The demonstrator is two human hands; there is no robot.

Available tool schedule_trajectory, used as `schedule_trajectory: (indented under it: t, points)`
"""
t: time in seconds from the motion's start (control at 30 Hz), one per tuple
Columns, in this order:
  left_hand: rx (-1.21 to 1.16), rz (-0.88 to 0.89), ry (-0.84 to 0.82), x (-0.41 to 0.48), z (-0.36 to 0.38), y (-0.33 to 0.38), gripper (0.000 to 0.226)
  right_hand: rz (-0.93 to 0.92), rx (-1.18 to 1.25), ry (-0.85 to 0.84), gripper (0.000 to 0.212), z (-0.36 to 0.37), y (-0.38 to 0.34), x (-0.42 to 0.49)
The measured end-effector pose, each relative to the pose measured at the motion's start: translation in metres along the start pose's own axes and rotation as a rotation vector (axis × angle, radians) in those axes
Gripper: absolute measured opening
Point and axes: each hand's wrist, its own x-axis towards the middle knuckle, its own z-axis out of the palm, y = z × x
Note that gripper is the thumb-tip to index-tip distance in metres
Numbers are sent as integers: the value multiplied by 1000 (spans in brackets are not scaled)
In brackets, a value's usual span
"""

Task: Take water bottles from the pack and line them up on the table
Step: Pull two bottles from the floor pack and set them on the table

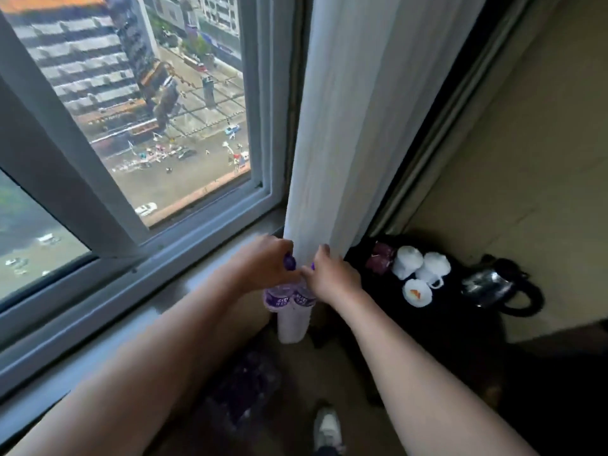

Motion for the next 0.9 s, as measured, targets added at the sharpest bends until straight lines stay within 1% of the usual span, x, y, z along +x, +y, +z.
schedule_trajectory:
  t: [0.13,0.27,0.33,0.4,0.43,0.47,0.57,0.63,0.7,0.77,0.83,0.9]
  points:
    - [-47,28,-7,36,-28,45,37,46,62,116,40,-56,29,-5]
    - [-166,19,1,80,-40,89,26,59,93,214,38,-104,70,-2]
    - [-159,45,10,100,-41,106,28,54,114,245,35,-123,92,4]
    - [-74,79,2,121,-42,122,40,35,138,263,27,-139,115,16]
    - [-45,87,-10,132,-42,131,44,25,149,261,25,-147,126,22]
    - [-46,95,-25,142,-41,140,42,15,155,258,24,-154,136,28]
    - [-159,136,-51,169,-27,168,22,11,174,257,26,-168,173,35]
    - [-244,178,-86,183,-10,185,21,29,240,257,28,-172,199,35]
    - [-293,180,-127,197,14,194,18,53,271,245,21,-168,225,37]
    - [-323,167,-162,209,38,200,24,91,290,220,23,-161,246,41]
    - [-333,147,-204,216,61,204,21,135,298,172,24,-150,265,41]
    - [-319,141,-253,220,85,204,28,181,289,122,29,-134,282,36]
